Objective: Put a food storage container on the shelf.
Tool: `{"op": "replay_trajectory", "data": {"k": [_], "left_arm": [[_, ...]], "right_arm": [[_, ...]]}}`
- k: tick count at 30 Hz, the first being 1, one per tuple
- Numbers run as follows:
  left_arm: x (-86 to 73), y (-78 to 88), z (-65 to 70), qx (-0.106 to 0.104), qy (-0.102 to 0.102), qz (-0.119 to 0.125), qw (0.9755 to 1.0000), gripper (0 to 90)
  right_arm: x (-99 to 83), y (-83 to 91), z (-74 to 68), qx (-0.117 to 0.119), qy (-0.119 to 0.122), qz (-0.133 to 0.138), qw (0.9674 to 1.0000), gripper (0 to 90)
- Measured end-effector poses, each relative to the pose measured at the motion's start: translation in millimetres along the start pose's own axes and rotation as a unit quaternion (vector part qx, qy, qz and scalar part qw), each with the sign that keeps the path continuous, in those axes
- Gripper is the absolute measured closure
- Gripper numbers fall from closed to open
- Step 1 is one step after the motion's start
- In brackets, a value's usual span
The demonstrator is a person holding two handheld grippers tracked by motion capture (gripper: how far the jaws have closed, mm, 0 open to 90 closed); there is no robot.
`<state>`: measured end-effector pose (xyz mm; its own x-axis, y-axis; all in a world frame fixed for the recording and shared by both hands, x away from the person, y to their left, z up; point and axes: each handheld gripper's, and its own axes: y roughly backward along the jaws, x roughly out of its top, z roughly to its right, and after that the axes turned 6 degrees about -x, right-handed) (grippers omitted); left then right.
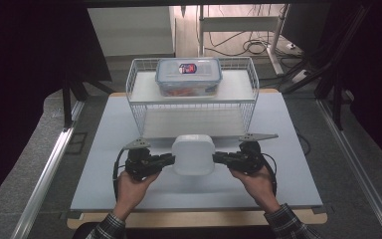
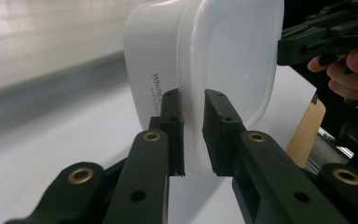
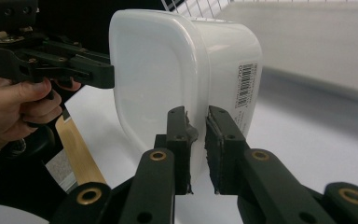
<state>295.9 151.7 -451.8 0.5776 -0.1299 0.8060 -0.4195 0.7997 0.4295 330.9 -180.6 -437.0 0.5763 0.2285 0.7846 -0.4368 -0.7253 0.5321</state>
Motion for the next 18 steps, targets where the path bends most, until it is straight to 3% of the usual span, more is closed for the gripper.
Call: {"op": "replay_trajectory", "data": {"k": [11,18], "left_arm": [[38.0,18.3,14.3,0.018,-0.04,0.016,0.9989,79.0],[56.2,26.7,18.3,0.023,-0.054,0.027,0.9979,79.1]], "right_arm": [[32.4,14.5,-7.3,0.005,0.025,0.031,0.9992,79.4],[54.5,22.5,-10.0,0.009,0.037,0.043,0.9984,79.4]]}}
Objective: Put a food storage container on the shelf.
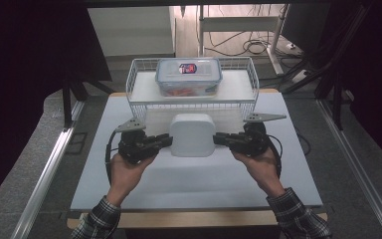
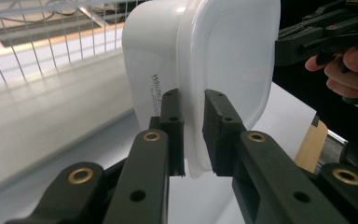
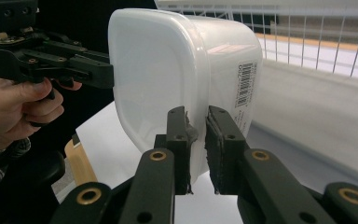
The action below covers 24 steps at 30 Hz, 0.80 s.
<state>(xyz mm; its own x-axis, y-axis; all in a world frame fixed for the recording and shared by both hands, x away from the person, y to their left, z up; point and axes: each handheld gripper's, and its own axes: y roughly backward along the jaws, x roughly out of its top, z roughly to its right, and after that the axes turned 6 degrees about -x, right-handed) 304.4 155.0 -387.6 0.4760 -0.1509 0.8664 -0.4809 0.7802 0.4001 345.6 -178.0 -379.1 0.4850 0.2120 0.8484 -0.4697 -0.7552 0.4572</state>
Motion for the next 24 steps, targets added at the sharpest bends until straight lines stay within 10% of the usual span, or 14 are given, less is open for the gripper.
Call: {"op": "replay_trajectory", "data": {"k": [24], "left_arm": [[83.3,19.4,-10.4,0.015,-0.024,0.026,0.9993,79.0]], "right_arm": [[85.1,9.0,-0.5,-0.015,0.029,0.046,0.9984,79.1]]}}
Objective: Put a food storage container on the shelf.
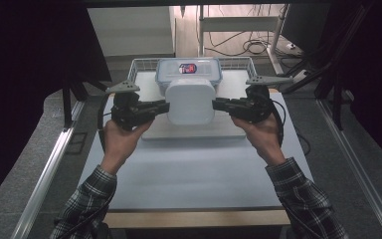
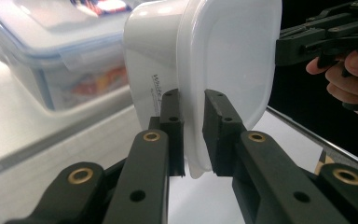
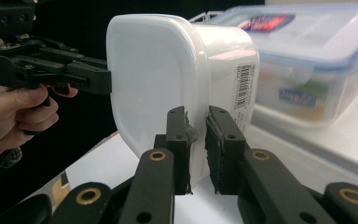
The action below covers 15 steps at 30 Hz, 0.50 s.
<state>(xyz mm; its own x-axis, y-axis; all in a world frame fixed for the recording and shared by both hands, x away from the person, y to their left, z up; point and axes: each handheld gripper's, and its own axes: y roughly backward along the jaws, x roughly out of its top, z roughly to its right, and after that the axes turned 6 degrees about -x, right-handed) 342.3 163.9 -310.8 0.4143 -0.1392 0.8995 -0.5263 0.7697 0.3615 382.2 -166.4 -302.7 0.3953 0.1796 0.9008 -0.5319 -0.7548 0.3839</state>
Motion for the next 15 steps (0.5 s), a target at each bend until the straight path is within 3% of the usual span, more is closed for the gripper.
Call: {"op": "replay_trajectory", "data": {"k": [15], "left_arm": [[48.2,10.7,-15.0,0.014,0.0,0.006,0.9999,79.0]], "right_arm": [[52.2,-8.7,1.2,-0.012,0.013,0.012,0.9998,78.8]]}}
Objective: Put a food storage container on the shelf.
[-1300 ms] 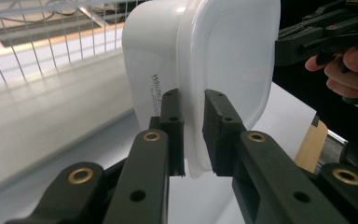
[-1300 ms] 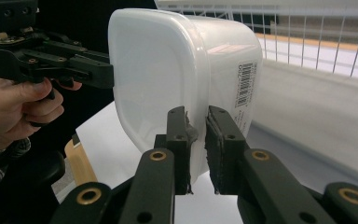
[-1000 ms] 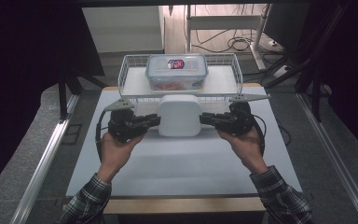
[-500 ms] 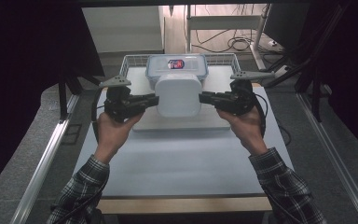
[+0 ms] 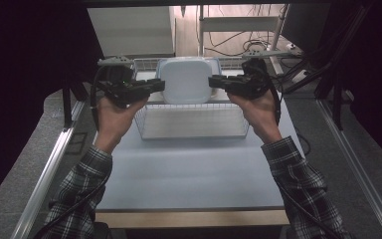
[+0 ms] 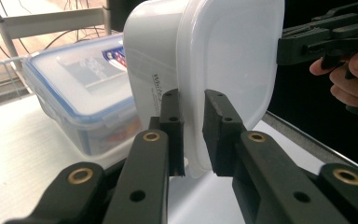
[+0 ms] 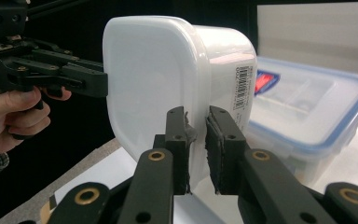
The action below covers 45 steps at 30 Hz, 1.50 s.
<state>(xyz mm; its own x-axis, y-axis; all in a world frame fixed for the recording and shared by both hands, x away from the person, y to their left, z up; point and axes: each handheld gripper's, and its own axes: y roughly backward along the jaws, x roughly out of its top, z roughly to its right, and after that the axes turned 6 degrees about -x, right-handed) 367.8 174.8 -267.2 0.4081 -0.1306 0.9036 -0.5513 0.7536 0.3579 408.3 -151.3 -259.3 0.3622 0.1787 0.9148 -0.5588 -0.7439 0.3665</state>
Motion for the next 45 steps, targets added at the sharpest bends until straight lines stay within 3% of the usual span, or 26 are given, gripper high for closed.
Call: {"op": "replay_trajectory", "data": {"k": [16,20,24,31,40,45], "left_arm": [[30.1,-12.9,-16.9,0.01,0.012,-0.004,0.9999,78.8],[31.8,-18.7,-22.6,0.01,0.014,-0.01,0.9998,78.2],[32.4,-20.6,-27.6,0.003,0.02,0.001,0.9998,76.6],[33.1,-27.3,-28.9,0.012,0.012,0.002,0.9999,67.8],[32.7,-33.6,-34.7,0.021,0.018,0.005,0.9996,65.5],[34.6,-35.3,-37.8,0.025,0.02,0.004,0.9995,63.0]], "right_arm": [[30.5,-13.7,13.8,-0.028,-0.009,-0.001,0.9996,77.6],[31.3,-18.7,19.4,-0.034,-0.014,0.0,0.9993,77.1],[31.3,-21.4,24.0,-0.026,-0.028,0.006,0.9992,76.4],[33.3,-27.3,22.8,-0.042,-0.019,0.005,0.9989,69.5],[36.3,-38.0,20.5,-0.072,-0.008,0.002,0.9974,64.5],[36.7,-40.9,22.8,-0.07,-0.014,0.005,0.9974,62.6]]}}
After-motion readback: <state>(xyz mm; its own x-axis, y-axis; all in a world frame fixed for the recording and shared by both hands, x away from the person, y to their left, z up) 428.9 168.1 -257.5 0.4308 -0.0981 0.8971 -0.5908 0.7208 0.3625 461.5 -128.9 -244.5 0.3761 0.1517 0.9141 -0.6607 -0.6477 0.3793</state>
